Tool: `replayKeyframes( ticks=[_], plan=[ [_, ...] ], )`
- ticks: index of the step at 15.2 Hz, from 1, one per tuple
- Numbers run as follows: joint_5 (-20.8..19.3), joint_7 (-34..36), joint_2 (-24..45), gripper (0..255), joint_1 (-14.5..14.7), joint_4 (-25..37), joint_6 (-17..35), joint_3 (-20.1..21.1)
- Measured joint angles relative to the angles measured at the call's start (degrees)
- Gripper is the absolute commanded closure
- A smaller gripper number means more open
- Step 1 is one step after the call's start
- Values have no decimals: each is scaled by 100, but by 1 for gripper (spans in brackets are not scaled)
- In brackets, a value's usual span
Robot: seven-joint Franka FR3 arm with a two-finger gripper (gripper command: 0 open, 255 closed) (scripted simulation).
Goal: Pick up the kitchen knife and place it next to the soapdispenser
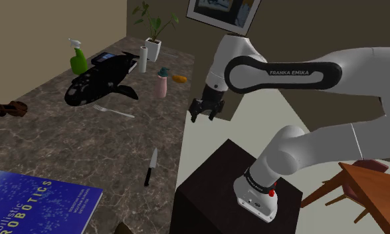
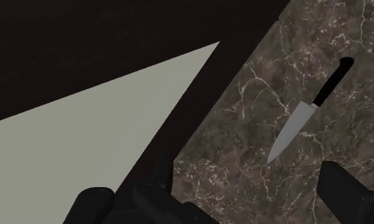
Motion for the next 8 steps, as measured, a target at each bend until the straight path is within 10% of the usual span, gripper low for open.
replayKeyframes(
  ticks=[8],
  plan=[
    [241, 1699, 1647, 0, -157, 46, 1605, 1157]
  ],
)
